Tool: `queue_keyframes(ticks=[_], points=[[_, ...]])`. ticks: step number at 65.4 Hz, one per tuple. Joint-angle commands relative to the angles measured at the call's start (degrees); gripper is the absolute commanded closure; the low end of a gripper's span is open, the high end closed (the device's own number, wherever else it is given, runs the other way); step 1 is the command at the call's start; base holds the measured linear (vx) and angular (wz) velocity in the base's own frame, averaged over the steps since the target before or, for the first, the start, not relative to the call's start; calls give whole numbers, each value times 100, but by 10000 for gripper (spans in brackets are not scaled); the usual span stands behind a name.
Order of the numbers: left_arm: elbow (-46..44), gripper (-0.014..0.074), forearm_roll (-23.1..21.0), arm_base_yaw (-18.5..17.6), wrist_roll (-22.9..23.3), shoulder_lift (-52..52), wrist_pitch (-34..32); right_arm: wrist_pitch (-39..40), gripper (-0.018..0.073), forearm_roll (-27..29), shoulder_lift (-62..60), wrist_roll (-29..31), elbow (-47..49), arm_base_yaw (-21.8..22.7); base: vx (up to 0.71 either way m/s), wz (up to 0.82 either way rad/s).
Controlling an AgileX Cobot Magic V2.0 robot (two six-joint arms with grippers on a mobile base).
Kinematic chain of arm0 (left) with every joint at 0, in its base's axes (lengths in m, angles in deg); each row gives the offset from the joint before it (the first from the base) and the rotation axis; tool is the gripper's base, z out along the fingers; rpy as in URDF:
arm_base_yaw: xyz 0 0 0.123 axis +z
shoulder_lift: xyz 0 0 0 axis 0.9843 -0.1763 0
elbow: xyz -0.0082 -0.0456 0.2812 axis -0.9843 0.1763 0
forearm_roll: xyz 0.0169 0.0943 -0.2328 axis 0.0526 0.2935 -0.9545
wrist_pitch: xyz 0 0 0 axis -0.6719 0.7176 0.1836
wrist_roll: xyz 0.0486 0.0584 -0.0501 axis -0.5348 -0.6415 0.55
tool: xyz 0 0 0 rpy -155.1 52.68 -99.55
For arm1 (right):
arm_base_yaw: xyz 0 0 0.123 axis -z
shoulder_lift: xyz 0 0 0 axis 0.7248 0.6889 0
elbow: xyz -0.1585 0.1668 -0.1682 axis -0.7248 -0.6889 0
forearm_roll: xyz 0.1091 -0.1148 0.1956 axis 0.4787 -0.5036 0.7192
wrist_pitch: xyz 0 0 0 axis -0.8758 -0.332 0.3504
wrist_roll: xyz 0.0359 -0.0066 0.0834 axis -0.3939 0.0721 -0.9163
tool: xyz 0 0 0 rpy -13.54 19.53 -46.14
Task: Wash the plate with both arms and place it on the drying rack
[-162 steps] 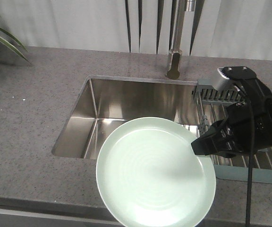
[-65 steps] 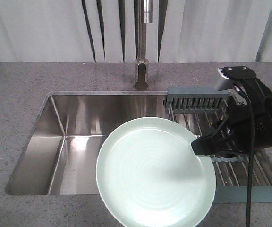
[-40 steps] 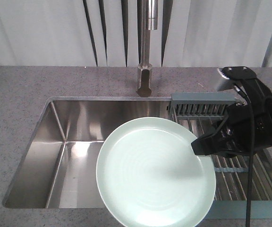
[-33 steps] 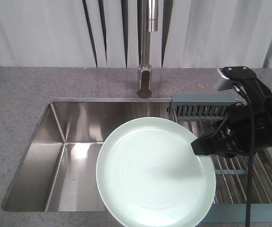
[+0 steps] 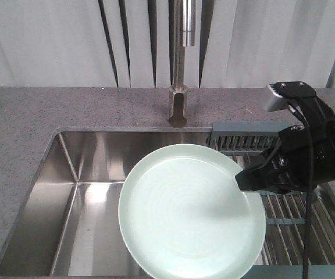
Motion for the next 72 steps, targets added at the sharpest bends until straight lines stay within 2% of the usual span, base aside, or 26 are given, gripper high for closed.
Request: queue_keyframes(ticks=[1,72], points=[[-123,603,-14,-19,50,85,-448,121,561,263,-154,24,137,17,4,-1],[-123,603,-14,-19,50,85,-448,121,561,263,-154,24,137,17,1,-1]])
